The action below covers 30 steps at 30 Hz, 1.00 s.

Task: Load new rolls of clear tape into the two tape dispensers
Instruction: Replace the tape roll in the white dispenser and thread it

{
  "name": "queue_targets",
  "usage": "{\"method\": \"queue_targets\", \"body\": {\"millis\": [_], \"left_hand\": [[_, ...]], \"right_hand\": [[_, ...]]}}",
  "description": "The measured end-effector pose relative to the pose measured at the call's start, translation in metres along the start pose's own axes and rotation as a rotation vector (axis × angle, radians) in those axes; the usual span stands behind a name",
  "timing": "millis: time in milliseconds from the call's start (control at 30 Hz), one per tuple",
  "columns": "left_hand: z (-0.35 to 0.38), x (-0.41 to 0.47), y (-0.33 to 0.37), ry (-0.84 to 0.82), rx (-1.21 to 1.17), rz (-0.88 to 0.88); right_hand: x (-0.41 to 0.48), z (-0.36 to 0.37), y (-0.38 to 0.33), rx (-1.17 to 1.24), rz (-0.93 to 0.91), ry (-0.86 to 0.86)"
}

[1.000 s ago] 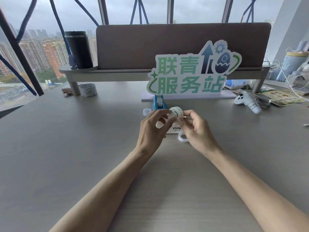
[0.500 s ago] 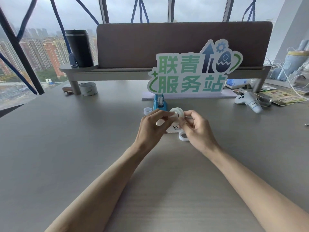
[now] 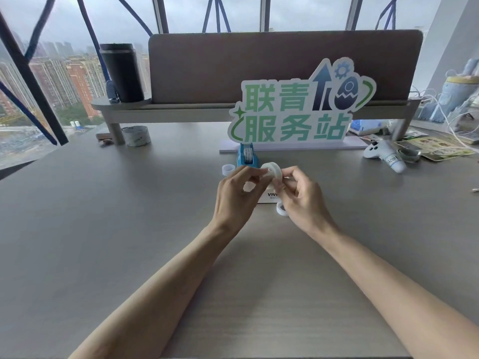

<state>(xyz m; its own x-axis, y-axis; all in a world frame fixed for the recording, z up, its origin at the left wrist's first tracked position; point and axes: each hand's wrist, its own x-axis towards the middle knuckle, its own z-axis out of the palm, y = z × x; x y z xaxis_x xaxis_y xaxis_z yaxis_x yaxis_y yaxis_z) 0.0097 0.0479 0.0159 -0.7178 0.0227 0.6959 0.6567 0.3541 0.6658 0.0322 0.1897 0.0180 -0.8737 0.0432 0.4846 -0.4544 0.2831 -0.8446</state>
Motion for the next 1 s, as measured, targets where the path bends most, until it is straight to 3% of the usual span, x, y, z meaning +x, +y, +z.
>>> {"method": "queue_targets", "body": {"millis": [367,533,700,833,1000], "left_hand": [[0.002,-0.002,0.001,-0.017,0.048,-0.035],[-0.007,0.007,0.0,-0.07,-0.153,-0.266],[-0.007,0.012,0.0,-0.079,-0.135,-0.193],[-0.005,0.01,0.002,-0.179,-0.147,-0.202],[-0.017,0.013,0.001,-0.262,-0.282,-0.272]], "right_hand": [[-0.004,0.002,0.005,-0.181,-0.141,0.033],[0.001,0.006,0.001,-0.013,-0.024,-0.002],[0.006,-0.004,-0.001,0.193,0.064,-0.012],[0.005,-0.01,0.0,0.218,0.139,-0.044],[0.006,-0.012,-0.003,0.154,0.104,-0.063]]}}
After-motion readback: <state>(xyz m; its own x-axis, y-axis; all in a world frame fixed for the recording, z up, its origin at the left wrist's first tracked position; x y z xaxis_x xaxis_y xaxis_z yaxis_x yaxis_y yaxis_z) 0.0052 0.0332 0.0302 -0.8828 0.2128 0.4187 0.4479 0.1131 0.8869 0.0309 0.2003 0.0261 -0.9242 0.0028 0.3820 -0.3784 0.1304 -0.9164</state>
